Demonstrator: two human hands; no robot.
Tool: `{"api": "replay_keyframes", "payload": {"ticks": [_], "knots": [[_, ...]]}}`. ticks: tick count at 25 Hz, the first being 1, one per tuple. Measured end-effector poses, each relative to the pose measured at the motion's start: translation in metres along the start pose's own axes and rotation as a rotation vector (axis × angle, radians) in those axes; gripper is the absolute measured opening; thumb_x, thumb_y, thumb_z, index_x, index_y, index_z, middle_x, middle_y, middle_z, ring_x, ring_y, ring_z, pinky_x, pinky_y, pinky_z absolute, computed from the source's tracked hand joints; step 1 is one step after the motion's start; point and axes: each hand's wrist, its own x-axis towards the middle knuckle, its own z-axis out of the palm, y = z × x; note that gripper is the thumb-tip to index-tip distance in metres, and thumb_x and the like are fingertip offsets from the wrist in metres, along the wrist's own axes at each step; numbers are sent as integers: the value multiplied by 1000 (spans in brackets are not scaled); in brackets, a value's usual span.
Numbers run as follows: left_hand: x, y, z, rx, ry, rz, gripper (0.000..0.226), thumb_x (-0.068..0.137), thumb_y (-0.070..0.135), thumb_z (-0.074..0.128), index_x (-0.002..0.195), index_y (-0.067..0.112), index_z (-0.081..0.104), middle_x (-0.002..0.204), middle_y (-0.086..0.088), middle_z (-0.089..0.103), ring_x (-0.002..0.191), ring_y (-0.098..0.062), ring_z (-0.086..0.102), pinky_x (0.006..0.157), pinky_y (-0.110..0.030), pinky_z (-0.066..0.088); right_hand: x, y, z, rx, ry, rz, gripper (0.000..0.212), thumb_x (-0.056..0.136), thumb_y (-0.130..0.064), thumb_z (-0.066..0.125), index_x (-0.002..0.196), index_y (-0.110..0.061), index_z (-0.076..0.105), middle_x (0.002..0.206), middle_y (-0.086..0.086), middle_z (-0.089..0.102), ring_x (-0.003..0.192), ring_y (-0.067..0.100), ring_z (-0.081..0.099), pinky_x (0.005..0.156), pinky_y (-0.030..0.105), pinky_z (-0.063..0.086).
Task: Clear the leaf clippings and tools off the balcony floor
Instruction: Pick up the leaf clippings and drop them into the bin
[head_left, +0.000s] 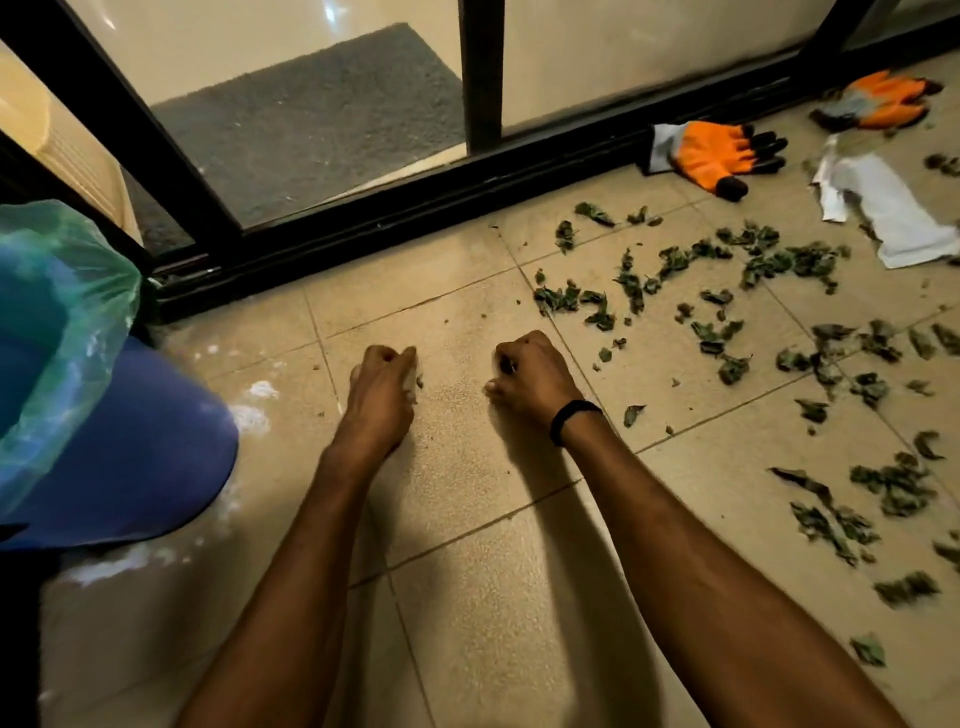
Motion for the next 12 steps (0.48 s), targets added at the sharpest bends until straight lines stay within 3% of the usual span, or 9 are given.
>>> {"api": "replay_keyframes", "payload": {"ticks": [2,4,7,12], "knots": [[2,-2,0,36,20,86,52,90,-6,58,139,13,55,135,-8,47,117,-27,50,90,-27,47,0,-3,11,-28,32,-102,8,85,-12,70,85,-4,68,96,7,50,77,12,51,55,9,32],[2,-6,2,6,74,137,39,88,-5,64,125,7,66,123,-9,57,107,-24,56,80,-19,43,-6,-3,19,-31,91,-129,11,88,-6,63,91,-1,73,99,10,56,75,7,51,58,5,34],[-4,-9,11,-81,202,136,23,87,3,69,109,5,75,102,-7,66,97,-25,59,76,-33,51,-12,-4,23,-86,139,-142,21,89,-4,57,96,-8,76,101,11,63,92,25,59,76,29,47],[-13,8,27,45,353,111,12,90,7,69,100,7,74,88,-9,62,86,-26,58,60,-33,47,-20,-21,22,-217,126,-104,30,90,4,41,97,-2,70,101,15,61,94,30,59,76,35,46]]}}
